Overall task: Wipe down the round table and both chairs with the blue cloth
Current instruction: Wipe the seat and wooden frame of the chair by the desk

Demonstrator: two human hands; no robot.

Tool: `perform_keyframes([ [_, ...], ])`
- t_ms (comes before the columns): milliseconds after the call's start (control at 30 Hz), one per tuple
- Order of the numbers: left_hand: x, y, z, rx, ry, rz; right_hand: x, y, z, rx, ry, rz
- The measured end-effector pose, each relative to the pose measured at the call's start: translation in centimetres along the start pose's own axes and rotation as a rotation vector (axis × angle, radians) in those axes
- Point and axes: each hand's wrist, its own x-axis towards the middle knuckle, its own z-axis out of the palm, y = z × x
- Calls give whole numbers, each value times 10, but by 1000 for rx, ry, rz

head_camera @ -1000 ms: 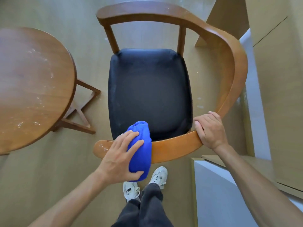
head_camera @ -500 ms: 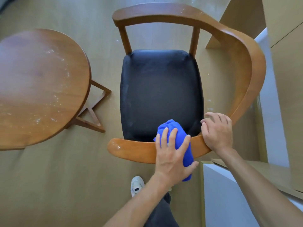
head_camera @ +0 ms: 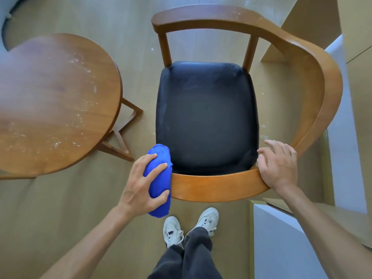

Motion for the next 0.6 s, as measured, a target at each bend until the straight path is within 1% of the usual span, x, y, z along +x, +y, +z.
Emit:
perform_keyframes([
  [100,1,38,24,36,93,14,1,-2,1,3,6,8],
  [233,26,146,76,-1,1,19,1,1,3,-13,20,-18],
  [300,42,170,90,6,-41,30,2,3,3,-17,32,-26],
  [367,42,151,83,-8,-65,58,1,4,3,-22,24,-24],
  [467,18,86,38,3,-69,105,1,2,0,-24,4,-13],
  [533,6,37,12,36,-51,66,0,2,-2,-29,-10,-4],
  [600,2,9,-5,25,-70,10,0,1,-3,-31,-34,6],
])
